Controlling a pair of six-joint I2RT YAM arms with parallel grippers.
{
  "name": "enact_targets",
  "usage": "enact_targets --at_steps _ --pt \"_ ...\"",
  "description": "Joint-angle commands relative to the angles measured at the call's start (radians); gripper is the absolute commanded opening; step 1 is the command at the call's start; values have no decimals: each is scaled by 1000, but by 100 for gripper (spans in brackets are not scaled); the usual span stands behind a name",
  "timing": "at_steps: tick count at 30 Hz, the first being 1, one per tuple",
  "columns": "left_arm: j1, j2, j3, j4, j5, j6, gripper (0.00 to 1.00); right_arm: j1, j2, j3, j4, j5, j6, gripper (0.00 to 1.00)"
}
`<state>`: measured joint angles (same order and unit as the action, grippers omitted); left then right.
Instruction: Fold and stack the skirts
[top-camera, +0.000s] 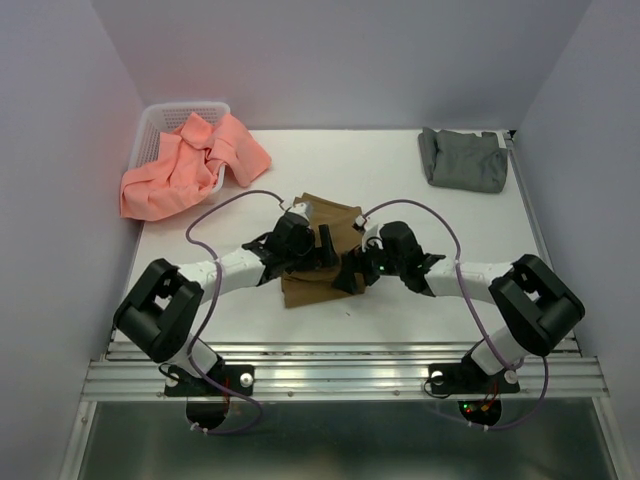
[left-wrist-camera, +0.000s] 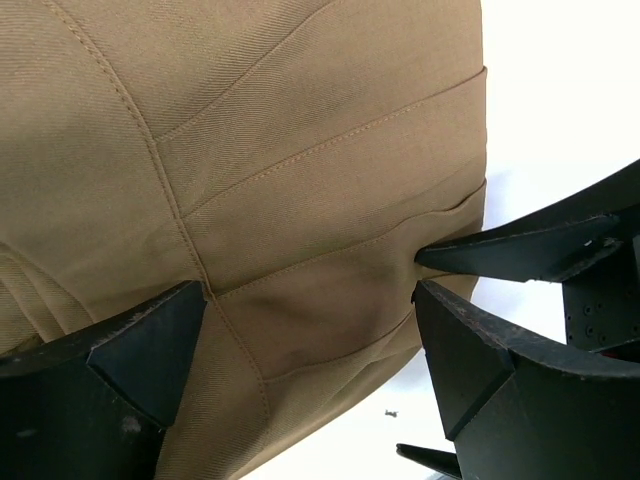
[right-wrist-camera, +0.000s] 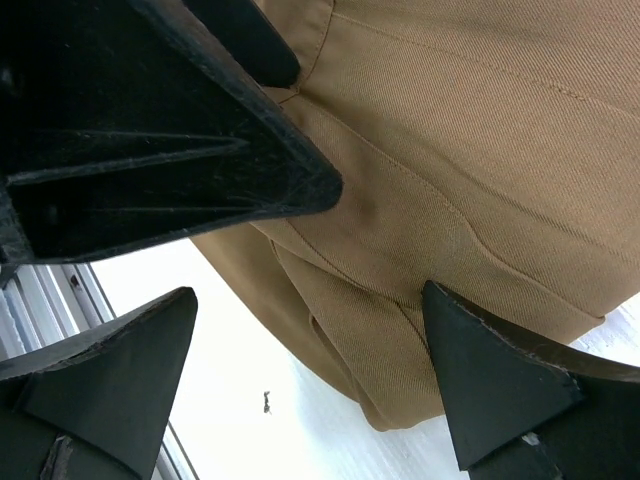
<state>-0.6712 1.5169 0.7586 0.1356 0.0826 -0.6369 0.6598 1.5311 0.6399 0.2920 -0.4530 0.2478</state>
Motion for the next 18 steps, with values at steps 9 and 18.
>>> enact_targets --at_steps 9,18 --pt "13 -161 185 -134 -34 146 99 1 -343 124 -187 133 120 100" --pt "7 -210 44 -21 68 132 99 -18 -450 329 -287 536 229 100"
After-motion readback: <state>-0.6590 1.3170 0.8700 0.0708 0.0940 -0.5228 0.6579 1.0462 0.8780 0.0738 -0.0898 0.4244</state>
